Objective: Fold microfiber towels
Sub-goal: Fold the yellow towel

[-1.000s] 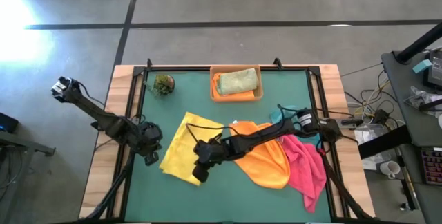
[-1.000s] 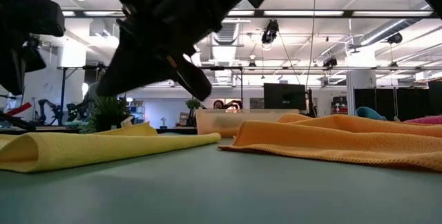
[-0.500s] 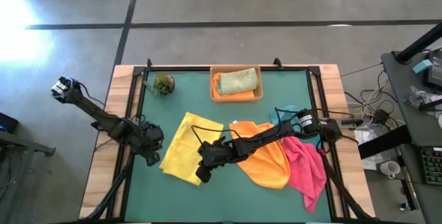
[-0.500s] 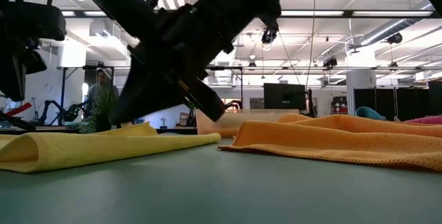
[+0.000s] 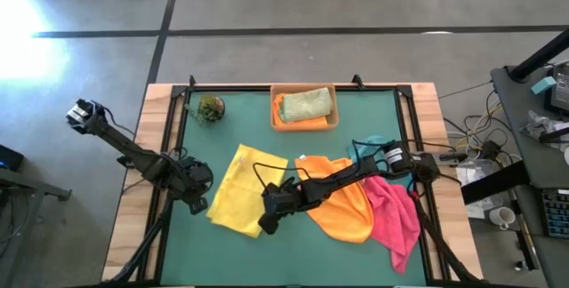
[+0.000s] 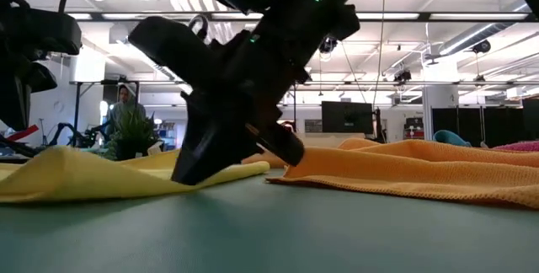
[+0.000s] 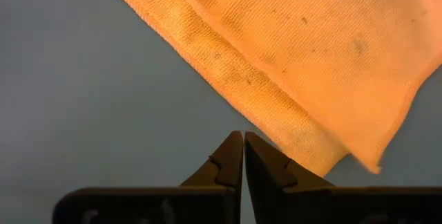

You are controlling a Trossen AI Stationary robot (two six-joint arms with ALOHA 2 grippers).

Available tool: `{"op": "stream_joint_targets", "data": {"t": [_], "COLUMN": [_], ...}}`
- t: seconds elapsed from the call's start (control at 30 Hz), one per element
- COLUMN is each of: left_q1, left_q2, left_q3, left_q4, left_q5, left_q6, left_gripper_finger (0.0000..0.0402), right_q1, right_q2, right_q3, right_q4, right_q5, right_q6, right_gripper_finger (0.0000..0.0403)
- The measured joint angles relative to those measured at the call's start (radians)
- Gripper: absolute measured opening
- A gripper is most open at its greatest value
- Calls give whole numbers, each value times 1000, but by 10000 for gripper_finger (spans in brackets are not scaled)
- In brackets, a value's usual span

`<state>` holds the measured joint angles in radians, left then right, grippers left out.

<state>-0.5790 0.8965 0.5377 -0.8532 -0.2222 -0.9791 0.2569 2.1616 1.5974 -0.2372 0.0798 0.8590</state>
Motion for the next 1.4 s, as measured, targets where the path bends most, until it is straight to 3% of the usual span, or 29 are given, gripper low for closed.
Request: {"op": "stream_joint_targets", "data": {"t": [0.33,0.5,1.0,1.13,1.4], "left_q1": [0,0,0,0,1], "left_q2": [4,15,46,44,46], "left_q3": [0,0,-2,-2,0], "left_q4": [10,49,94,94,95], "left_q5": [6,24,38,46,84], "left_q6": [16,78,130,126,122], "left_gripper_finger": [1,1,5,33,130], "right_q1": [30,40,144,194,287], "right_q2": [-28,-32,-43,-43,-43], "right_q3": [75,161,374,426,476], "right_q4": [-326,-529,-586,-653,-774], "right_q5": [-36,-3,60,133,227], "right_q6": [-51,-99,-238,-224,-186], "right_gripper_finger": [9,9,9,9,9]}}
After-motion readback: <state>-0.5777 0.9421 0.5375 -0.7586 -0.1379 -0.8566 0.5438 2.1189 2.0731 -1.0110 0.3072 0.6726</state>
